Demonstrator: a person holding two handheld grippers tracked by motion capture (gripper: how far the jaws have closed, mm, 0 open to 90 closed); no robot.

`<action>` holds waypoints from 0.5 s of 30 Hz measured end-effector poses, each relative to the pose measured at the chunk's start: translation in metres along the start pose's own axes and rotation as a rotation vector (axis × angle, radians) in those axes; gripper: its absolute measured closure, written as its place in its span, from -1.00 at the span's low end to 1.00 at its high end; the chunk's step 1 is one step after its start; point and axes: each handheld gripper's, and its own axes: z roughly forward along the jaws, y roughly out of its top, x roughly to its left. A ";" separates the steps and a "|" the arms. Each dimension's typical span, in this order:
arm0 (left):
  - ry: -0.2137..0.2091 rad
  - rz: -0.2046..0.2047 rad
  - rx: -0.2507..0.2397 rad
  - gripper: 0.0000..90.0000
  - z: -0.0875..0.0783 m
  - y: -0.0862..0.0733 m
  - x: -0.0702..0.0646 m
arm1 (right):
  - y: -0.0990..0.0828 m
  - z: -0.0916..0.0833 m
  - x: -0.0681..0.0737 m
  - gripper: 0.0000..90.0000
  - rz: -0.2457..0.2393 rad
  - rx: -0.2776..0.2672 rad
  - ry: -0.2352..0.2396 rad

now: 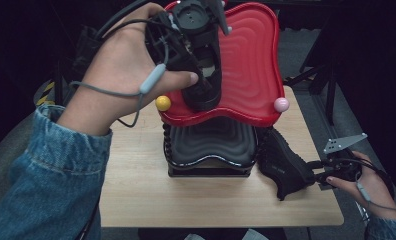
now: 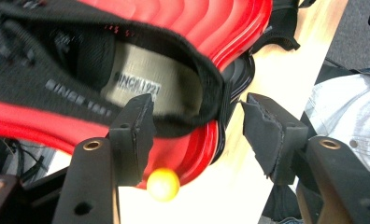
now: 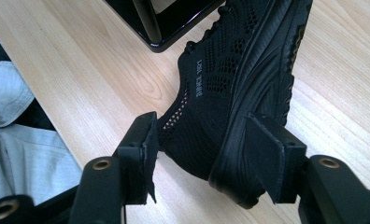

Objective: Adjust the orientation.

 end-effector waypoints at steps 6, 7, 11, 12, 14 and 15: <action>0.015 -0.043 0.007 -0.02 -0.008 -0.023 0.003 | 0.008 0.005 -0.001 0.01 -0.013 0.001 0.006; 0.019 -0.063 0.014 -0.02 -0.008 -0.030 0.003 | 0.011 0.007 -0.001 0.01 -0.019 0.007 0.007; 0.019 -0.084 0.015 -0.03 -0.011 -0.048 0.006 | 0.014 0.010 -0.002 0.02 -0.032 0.007 0.015; 0.019 -0.099 0.020 -0.03 -0.011 -0.054 0.006 | 0.015 0.010 -0.002 0.01 -0.035 0.008 0.013; 0.021 -0.110 0.022 -0.03 -0.011 -0.058 0.007 | 0.016 0.011 -0.002 0.01 -0.031 0.006 0.016; 0.024 -0.110 0.022 -0.03 -0.011 -0.062 0.009 | 0.018 0.012 -0.003 0.01 -0.033 0.007 0.016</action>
